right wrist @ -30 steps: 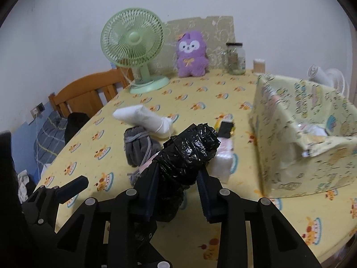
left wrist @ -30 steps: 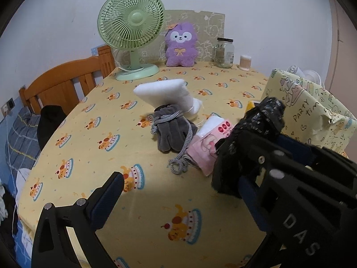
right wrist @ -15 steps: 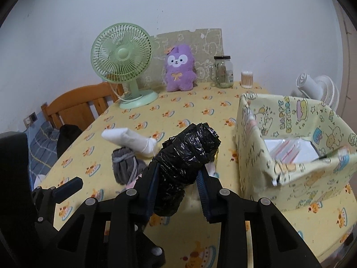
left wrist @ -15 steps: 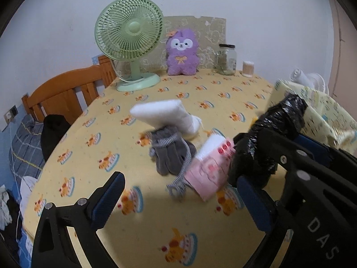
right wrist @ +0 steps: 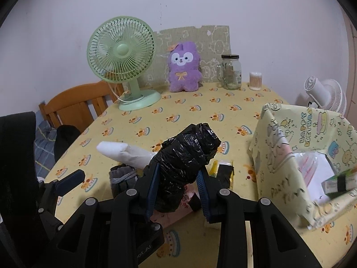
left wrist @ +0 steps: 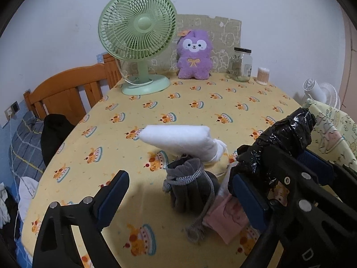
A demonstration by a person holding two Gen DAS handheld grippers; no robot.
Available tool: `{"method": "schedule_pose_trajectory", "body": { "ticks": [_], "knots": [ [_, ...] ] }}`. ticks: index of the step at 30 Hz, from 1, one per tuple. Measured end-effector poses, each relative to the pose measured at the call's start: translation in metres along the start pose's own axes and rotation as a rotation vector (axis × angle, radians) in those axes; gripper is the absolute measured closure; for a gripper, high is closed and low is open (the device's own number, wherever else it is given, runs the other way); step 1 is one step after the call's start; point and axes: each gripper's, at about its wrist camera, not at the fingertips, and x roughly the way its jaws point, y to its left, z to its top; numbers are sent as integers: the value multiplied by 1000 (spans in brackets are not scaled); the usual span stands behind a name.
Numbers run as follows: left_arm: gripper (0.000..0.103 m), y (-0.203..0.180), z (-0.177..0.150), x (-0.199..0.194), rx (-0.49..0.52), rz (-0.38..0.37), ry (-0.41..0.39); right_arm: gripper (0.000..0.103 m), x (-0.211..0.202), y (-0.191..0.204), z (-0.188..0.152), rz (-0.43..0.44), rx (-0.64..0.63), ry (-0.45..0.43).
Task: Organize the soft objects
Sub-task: 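Close the left tool on the gray knit gloves and lift them, then carry the black bag and gray gloves toward the box with both tools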
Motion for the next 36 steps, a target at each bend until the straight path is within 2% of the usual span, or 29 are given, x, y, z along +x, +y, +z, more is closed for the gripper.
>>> {"method": "schedule_pose_trajectory", "body": {
  "ticks": [7, 10, 11, 15, 21, 36],
  "knots": [
    [23, 0, 7, 17, -17, -15, 29, 67, 16, -4, 6, -9, 2, 10],
    [41, 0, 6, 26, -26, -37, 55, 67, 21, -3, 6, -10, -1, 20],
    [53, 0, 5, 28, -30, -46, 67, 67, 22, -4, 6, -11, -1, 22],
    [60, -1, 4, 27, -30, -42, 60, 67, 25, -6, 6, 3, 4, 36],
    [63, -1, 2, 19, -25, -42, 53, 67, 18, -4, 5, 11, 1, 28],
    [64, -3, 3, -19, -16, -30, -16, 67, -15, 1, 9, 25, 0, -24]
  ]
}}
